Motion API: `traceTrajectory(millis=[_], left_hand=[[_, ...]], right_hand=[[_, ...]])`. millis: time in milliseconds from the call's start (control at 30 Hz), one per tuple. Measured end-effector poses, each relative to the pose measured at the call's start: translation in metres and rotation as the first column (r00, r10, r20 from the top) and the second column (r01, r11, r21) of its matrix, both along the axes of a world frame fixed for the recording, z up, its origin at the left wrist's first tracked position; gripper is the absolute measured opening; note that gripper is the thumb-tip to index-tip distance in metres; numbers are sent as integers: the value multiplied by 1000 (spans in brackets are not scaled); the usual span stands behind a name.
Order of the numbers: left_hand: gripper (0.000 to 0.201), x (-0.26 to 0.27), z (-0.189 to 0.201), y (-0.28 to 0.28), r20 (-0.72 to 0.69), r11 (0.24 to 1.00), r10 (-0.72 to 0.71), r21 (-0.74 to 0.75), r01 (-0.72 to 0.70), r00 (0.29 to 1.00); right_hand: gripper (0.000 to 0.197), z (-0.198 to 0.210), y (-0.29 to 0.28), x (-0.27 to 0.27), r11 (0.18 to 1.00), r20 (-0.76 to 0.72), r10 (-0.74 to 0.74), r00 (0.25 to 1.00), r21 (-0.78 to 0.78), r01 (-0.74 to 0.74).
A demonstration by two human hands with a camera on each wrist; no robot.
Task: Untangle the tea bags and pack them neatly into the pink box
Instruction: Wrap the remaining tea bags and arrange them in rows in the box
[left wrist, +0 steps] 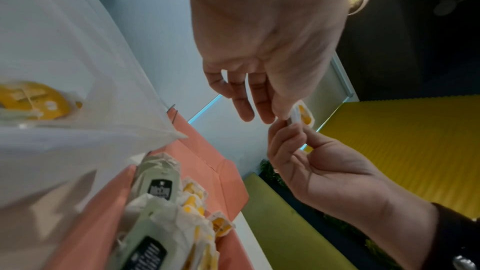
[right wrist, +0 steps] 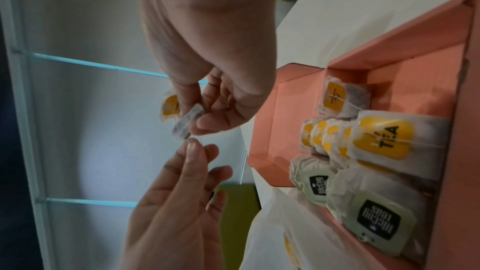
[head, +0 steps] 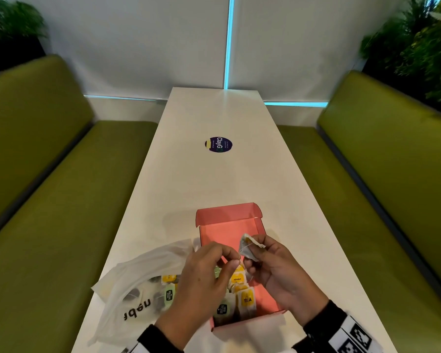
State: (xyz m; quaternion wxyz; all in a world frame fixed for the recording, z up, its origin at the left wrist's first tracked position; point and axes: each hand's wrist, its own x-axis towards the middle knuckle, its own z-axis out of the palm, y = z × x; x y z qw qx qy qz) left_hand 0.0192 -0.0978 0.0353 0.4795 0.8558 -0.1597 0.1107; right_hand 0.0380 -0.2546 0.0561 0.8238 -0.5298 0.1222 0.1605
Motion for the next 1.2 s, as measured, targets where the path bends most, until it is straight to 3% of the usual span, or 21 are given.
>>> traceTrajectory(millis=[100,200,267,400,500,600,733,833,900,1000,1067,1133,1200], left_hand=[[18,-2,4,-2,-25,999,-11,-52,10,1000],[3,-3,3,-1,-5,995,-84,-47,84,996],[14,-3,1,-2,12,994,-108,-24,108,994],[17,-3,5,0,-11,982,31,-187,-33,999],[23,-3,10,2,-165,933,105,-325,-154,981],[24,-1,13,-4,-383,930,-30,-349,-115,923],[15,-1,9,-5,-436,941,-50,-323,-104,899],[13,-2,6,0,-478,935,-58,-334,-120,876],[12,-2,5,2,-485,944,-67,-313,-102,872],[12,-2,4,3,-478,955,-58,-283,-92,876],[13,-2,5,3,-452,970,-44,-234,-71,891],[17,-3,4,2,-418,987,-27,-154,-42,908],[26,-4,1,0,-395,996,-14,-86,-21,919]], right_hand=[[5,-1,3,0,999,12,-37,999,-11,37],[7,-1,8,-2,999,17,-43,999,2,43],[8,1,12,-4,999,20,-29,999,16,29],[18,2,9,-3,998,17,-33,999,-49,34],[9,1,5,-4,992,21,-24,999,-125,27],[9,2,5,-8,982,50,26,998,-191,-16],[9,6,1,-10,963,45,102,994,-257,-87],[27,13,-9,-5,946,72,127,989,-307,-99],[25,20,-17,-4,896,138,225,965,-418,-149],[6,30,-22,-4,774,208,351,913,-613,-158],[14,33,-26,-1,690,233,378,896,-716,-105],[20,35,-30,0,546,229,461,857,-835,-71],[21,35,-33,0,327,156,590,792,-943,-58]])
